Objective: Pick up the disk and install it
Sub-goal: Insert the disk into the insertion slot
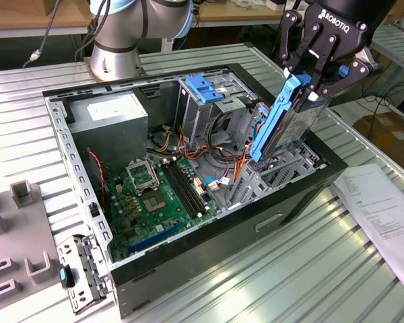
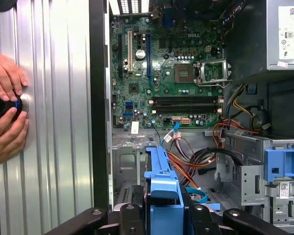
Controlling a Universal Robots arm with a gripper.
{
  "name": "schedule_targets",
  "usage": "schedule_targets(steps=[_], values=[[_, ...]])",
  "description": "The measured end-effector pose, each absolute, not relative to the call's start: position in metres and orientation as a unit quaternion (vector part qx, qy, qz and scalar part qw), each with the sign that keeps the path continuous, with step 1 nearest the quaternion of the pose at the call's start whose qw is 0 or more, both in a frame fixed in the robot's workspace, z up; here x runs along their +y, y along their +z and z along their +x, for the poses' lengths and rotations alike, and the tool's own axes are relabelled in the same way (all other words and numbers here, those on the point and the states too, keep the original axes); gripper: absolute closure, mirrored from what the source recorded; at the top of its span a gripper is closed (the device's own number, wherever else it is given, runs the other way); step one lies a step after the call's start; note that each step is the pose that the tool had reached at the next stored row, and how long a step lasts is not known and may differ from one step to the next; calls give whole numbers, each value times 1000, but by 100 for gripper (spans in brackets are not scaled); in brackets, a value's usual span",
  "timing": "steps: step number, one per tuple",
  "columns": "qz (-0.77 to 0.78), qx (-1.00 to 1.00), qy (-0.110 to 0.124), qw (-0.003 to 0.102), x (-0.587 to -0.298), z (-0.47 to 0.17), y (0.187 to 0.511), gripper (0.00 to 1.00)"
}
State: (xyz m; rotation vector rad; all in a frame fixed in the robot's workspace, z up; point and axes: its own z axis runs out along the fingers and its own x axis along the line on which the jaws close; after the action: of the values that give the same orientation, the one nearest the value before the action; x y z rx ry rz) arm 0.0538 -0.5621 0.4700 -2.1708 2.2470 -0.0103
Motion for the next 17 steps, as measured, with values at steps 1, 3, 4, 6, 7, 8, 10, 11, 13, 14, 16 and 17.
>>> schedule_targets(steps=[1,3,4,6,7,8,10,11,13,14,16,17], values=[[-695,719,-3,9,-562,55,470,63],[-695,719,-3,9,-562,58,469,63],[-695,719,-3,9,-562,58,468,63],[-695,719,-2,10,-564,58,467,63],[-695,719,-2,11,-567,58,466,63],[-695,719,-3,13,-570,58,465,63],[-695,719,-4,16,-570,57,463,63],[-695,719,-5,17,-571,56,463,63],[-695,719,-5,17,-572,54,461,63],[-695,719,-5,17,-572,54,461,63],[-695,719,-5,17,-572,54,459,63],[-695,719,-5,17,-572,54,458,63]])
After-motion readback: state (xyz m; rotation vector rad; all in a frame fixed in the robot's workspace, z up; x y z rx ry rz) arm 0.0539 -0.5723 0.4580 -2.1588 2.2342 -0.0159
